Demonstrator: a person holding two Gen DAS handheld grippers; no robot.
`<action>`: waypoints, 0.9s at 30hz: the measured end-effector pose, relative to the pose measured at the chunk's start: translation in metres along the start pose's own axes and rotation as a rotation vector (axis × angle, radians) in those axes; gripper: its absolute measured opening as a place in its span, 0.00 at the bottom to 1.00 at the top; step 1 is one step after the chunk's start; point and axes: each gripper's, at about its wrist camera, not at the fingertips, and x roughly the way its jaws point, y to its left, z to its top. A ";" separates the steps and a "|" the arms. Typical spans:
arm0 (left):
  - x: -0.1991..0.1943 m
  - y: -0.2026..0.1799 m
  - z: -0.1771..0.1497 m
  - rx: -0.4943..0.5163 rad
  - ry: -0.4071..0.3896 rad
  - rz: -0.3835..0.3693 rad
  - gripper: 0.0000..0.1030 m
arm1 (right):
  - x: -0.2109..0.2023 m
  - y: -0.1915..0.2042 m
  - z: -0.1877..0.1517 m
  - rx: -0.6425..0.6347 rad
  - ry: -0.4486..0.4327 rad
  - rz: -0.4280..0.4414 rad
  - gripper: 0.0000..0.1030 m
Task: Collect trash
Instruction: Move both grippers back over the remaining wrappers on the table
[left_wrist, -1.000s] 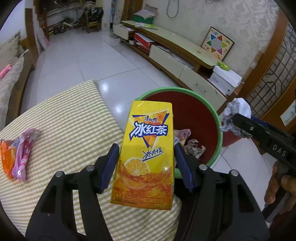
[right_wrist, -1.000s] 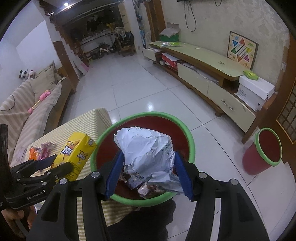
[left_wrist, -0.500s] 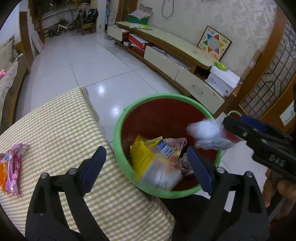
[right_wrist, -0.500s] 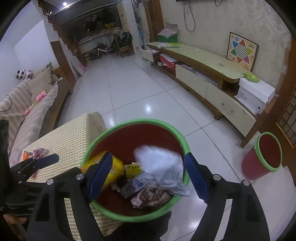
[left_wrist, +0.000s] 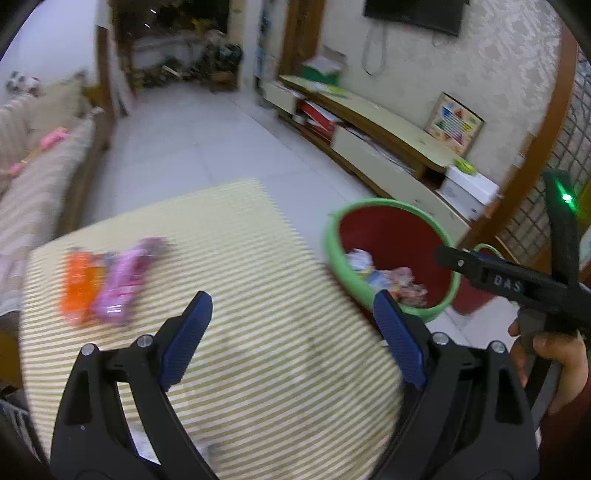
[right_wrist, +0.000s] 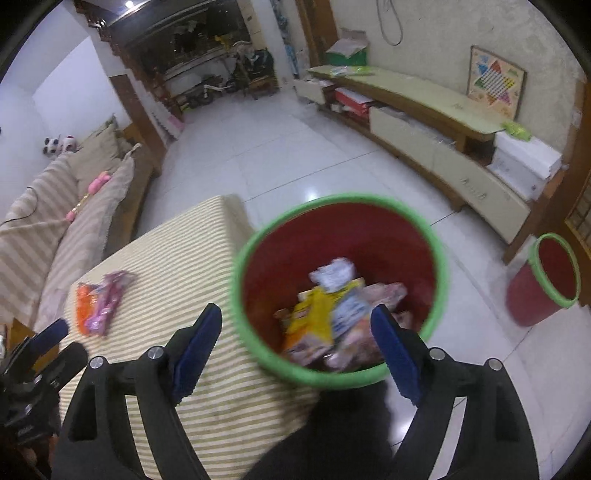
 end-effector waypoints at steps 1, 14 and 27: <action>-0.009 0.010 -0.003 -0.008 -0.009 0.020 0.86 | 0.001 0.009 -0.002 -0.003 0.006 0.018 0.78; -0.067 0.134 -0.082 -0.264 0.016 0.235 0.88 | 0.012 0.119 -0.036 -0.212 0.074 0.143 0.80; -0.060 0.117 -0.135 -0.200 0.126 0.117 0.88 | 0.035 0.148 -0.053 -0.302 0.152 0.142 0.80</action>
